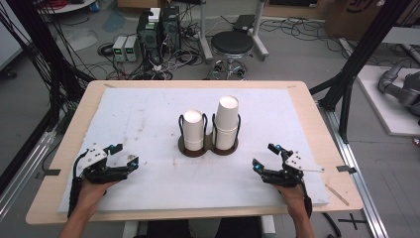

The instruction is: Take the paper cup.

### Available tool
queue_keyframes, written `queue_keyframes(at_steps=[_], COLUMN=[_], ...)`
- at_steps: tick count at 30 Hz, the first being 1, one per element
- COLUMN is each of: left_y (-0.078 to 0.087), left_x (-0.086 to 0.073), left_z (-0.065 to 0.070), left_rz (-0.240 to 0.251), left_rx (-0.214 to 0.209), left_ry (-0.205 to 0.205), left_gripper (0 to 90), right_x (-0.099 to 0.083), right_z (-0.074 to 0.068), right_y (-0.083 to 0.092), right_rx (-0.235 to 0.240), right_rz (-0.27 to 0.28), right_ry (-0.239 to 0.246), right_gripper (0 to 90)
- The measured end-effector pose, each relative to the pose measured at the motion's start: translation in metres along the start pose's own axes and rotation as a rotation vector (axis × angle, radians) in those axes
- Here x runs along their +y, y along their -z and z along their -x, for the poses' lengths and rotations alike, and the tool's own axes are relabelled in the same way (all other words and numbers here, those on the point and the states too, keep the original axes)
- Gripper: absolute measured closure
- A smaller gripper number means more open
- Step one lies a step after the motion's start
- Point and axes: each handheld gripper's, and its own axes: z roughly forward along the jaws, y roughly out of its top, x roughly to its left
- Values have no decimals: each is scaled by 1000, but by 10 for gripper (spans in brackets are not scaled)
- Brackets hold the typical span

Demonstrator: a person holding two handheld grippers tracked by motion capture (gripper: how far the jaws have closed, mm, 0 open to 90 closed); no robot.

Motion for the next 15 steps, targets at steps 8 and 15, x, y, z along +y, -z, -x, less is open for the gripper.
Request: queue_keyframes(at_steps=[8, 15], left_y=[0, 0], left_x=[0, 0], left_z=[1, 0], left_rz=[2, 0], left_rx=[0, 0], left_ry=[-8, -5], left_gripper=[167, 167], right_x=[0, 1], right_z=[-1, 0], right_y=[0, -1], right_rx=[1, 3], right_rz=[-2, -12], right_ry=[4, 5], right_gripper=[159, 159])
